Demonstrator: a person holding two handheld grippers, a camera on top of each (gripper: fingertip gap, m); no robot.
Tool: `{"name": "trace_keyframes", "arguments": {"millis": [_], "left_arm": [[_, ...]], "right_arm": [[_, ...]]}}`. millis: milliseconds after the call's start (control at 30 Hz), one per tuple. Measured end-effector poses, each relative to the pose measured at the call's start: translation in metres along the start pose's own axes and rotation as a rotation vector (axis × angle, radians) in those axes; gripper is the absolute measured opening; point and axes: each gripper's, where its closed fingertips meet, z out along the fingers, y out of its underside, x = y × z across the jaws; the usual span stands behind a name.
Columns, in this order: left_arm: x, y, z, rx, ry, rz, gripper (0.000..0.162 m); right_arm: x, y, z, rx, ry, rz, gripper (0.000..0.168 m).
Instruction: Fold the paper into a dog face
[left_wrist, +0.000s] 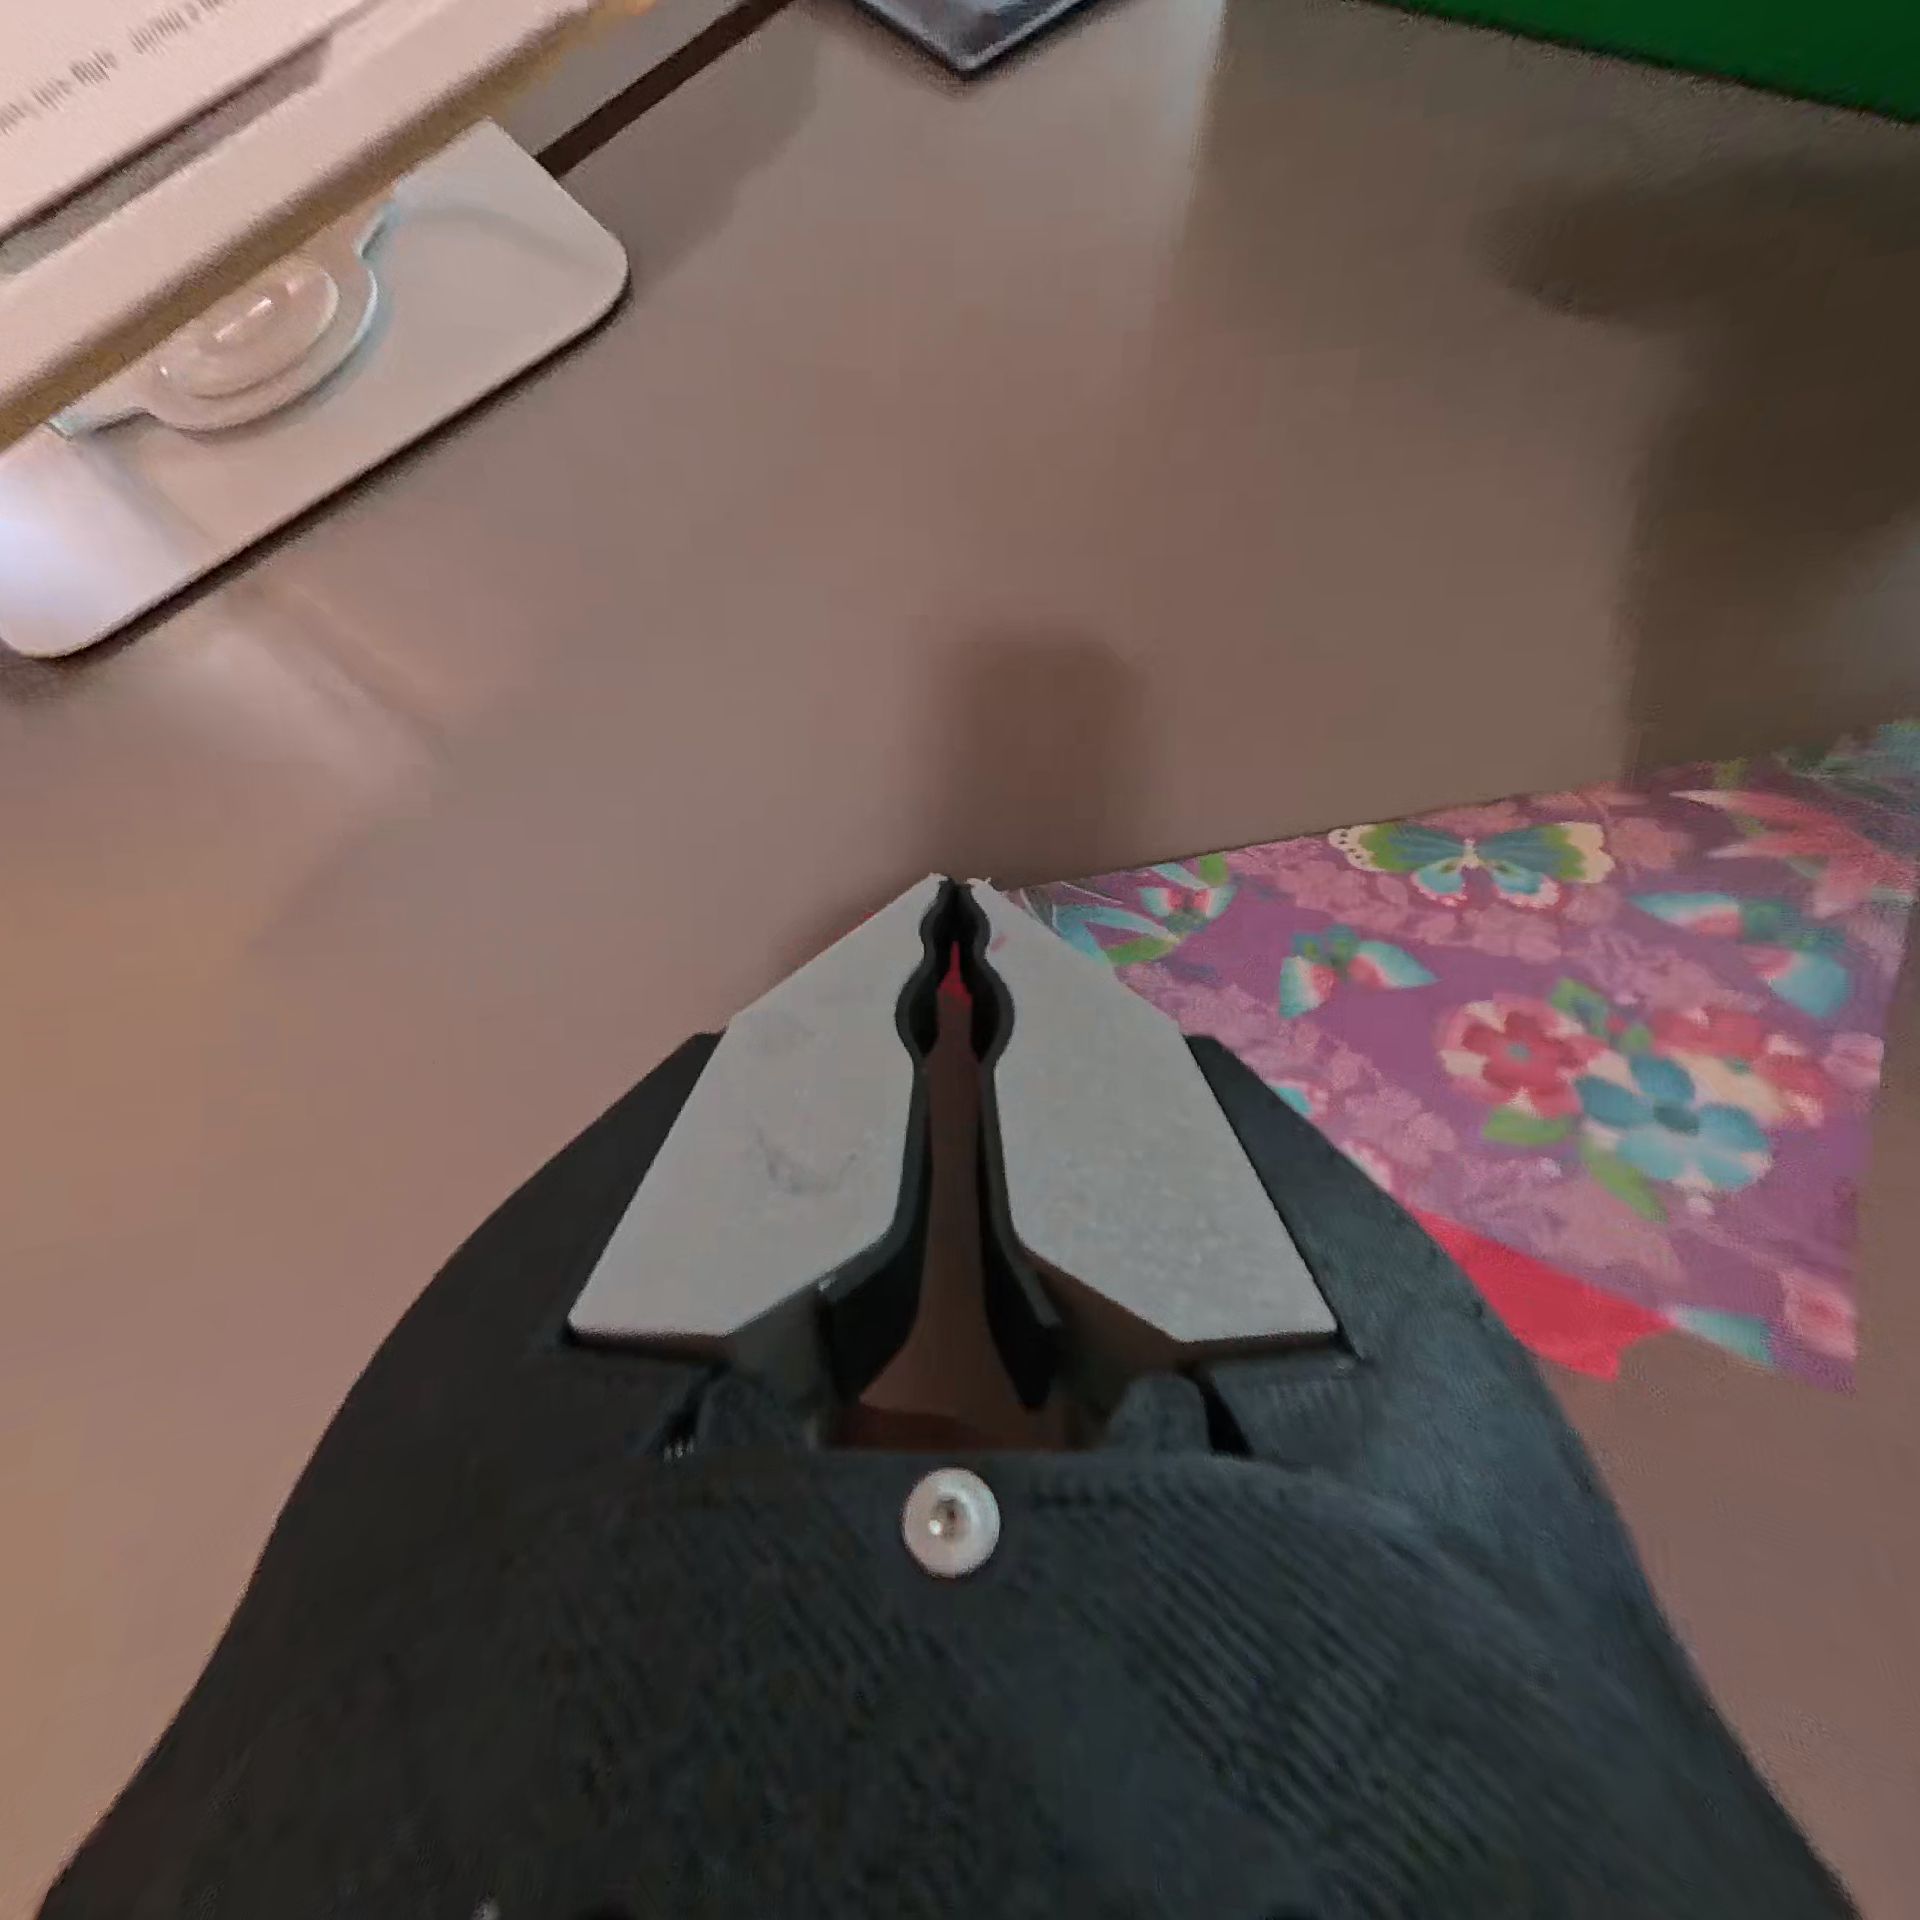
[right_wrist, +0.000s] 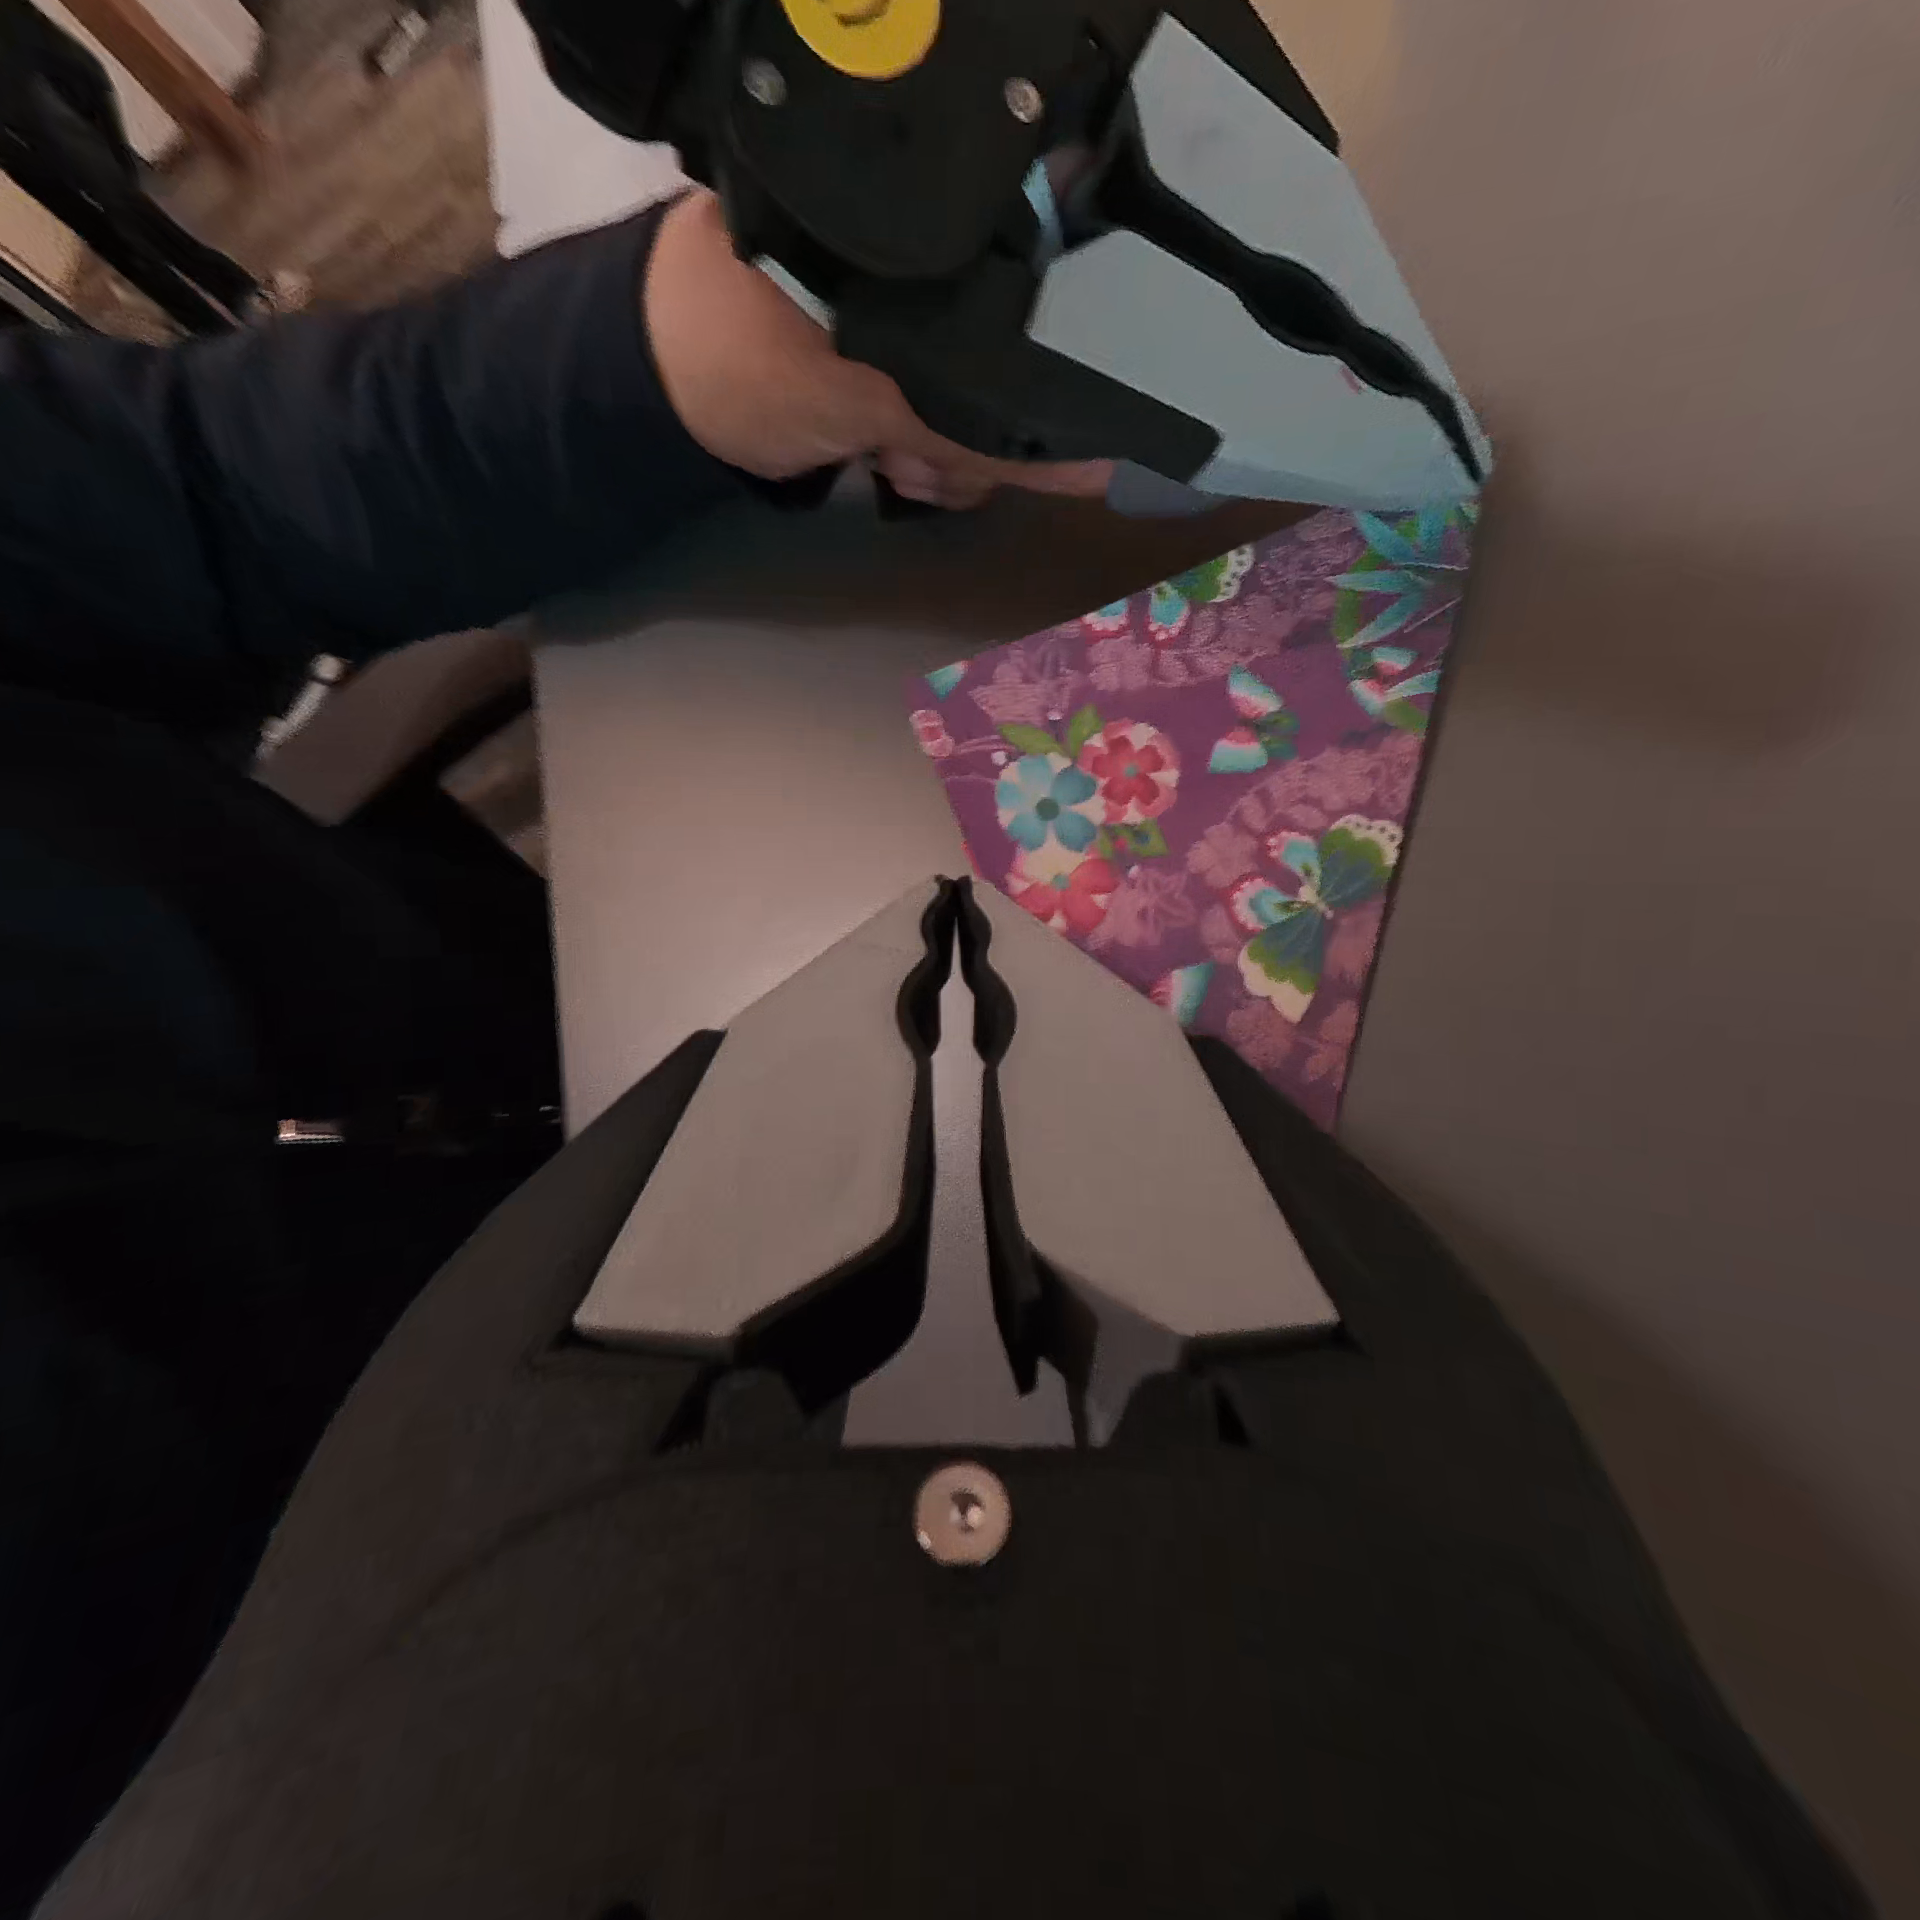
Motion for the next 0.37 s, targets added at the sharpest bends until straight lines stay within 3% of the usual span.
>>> {"name": "trace_keyframes", "arguments": {"millis": [133,233,367], "left_arm": [[0.012,-0.010,-0.021,0.136,0.100,0.068,0.000],[0.041,-0.007,-0.035,0.188,0.235,0.220,0.000],[0.065,0.016,-0.031,0.102,0.270,0.451,0.000]], "right_arm": [[0.004,0.002,0.014,-0.031,-0.039,-0.026,0.000],[0.010,0.016,0.022,-0.092,-0.025,-0.063,0.000],[0.019,0.029,0.023,-0.147,-0.005,-0.067,0.000]]}}
